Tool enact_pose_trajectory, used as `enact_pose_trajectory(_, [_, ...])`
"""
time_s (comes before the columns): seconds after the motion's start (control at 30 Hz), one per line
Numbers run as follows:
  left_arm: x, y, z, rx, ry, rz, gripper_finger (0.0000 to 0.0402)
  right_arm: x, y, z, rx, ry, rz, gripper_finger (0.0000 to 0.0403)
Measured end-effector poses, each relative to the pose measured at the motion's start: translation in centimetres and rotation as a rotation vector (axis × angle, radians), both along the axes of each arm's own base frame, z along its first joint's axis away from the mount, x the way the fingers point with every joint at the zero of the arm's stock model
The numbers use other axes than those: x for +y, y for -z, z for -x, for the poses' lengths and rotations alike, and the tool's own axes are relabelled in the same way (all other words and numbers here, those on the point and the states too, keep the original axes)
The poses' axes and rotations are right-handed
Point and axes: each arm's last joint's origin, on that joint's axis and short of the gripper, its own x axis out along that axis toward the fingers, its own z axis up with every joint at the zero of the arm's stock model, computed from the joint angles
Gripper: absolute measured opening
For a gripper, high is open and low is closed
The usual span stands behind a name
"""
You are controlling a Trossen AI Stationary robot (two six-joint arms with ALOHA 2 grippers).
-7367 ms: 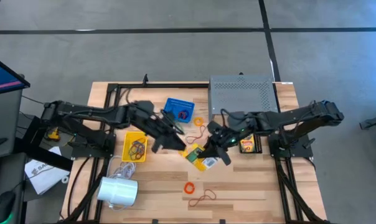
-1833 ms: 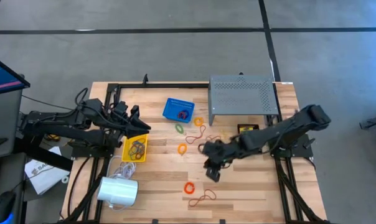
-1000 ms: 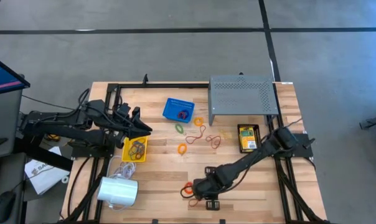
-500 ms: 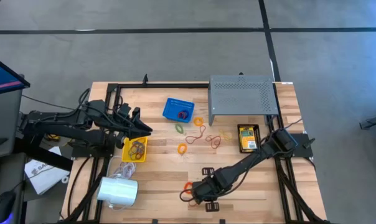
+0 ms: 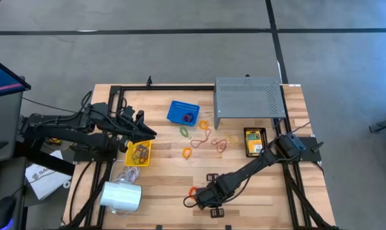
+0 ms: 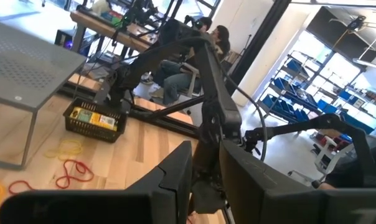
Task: Pick & Place Office Desk Supplies
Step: Put the red rubber band into the yellow bin
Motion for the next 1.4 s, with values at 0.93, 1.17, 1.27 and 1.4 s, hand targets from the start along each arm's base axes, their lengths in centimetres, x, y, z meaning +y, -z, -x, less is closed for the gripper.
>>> enact_pose_trajectory(0.93, [0.0,0.0,0.0,0.003,0.001,0.0,0.0078,-0.2,0.1,0.1,0.019,0.038,0.006,0.0002])
enact_pose_trajectory(1.17, [0.0,0.0,0.0,0.003,0.0,0.0,0.0078,-0.7,-1.4,0.2,0.008,0.095,-0.02,0.0001])
enact_pose_trajectory(1.27, [0.0,0.0,0.0,0.003,0.001,0.0,0.0078,-0.8,-2.5,0.3,-0.02,0.115,-0.029,0.0001])
enact_pose_trajectory(1.4, [0.0,0.0,0.0,0.003,0.001,0.0,0.0078,-1.0,-3.9,0.4,-0.063,0.156,-0.022,0.0])
